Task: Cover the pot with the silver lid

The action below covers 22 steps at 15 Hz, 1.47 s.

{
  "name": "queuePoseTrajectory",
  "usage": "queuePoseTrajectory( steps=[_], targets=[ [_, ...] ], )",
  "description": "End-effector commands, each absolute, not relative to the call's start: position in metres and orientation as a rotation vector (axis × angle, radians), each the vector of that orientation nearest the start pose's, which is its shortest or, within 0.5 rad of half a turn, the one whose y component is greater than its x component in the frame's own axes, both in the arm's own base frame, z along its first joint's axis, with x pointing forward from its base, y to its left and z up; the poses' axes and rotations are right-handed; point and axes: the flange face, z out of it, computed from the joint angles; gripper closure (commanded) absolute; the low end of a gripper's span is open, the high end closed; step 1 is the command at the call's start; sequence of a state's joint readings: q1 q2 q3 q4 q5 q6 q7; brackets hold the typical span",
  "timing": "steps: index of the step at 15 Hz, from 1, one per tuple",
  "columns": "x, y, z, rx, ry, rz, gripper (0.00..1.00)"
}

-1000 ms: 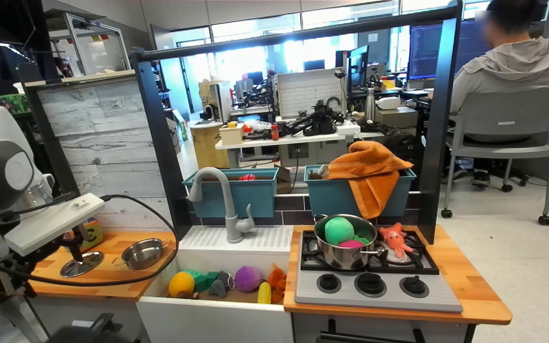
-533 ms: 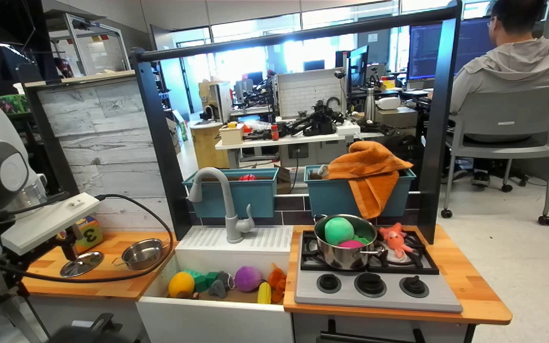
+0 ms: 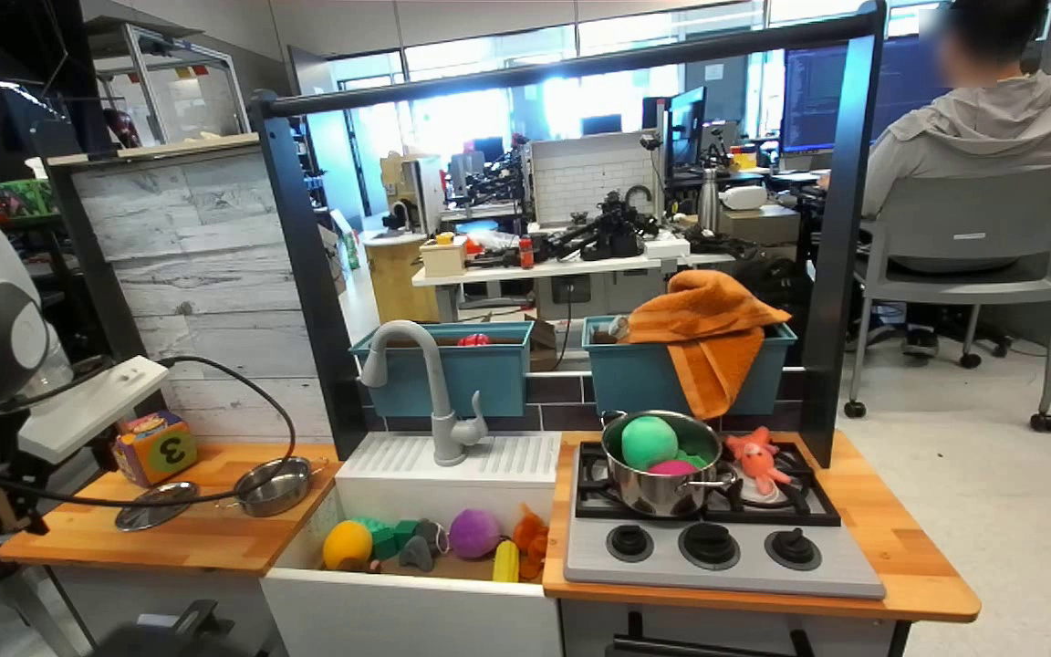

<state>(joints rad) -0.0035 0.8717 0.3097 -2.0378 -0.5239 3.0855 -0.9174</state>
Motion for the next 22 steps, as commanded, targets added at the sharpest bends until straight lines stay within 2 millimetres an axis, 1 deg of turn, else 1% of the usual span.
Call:
queuePoseTrajectory(
  steps=[1, 2, 5, 8, 11, 12, 15, 19, 22],
  targets=[
    [0.581, 0.21, 0.06, 2.142, 2.214, 0.542, 0.0],
    [0.589, 0.206, 0.06, 2.161, 2.193, 0.547, 0.0],
    [0.6, 0.2, 0.05, 2.194, 2.175, 0.541, 0.0],
    [0.605, 0.199, 0.026, 2.199, 2.19, 0.509, 0.0],
    [0.605, 0.198, 0.003, 2.256, 2.193, 0.444, 0.0],
    [0.605, 0.199, -0.004, 2.257, 2.201, 0.431, 0.0],
    [0.604, 0.207, -0.015, 2.245, 2.225, 0.436, 0.0],
    [0.604, 0.224, -0.021, 2.204, 2.266, 0.46, 0.0],
    [0.607, 0.233, -0.024, 2.186, 2.277, 0.463, 0.0]
  ],
)
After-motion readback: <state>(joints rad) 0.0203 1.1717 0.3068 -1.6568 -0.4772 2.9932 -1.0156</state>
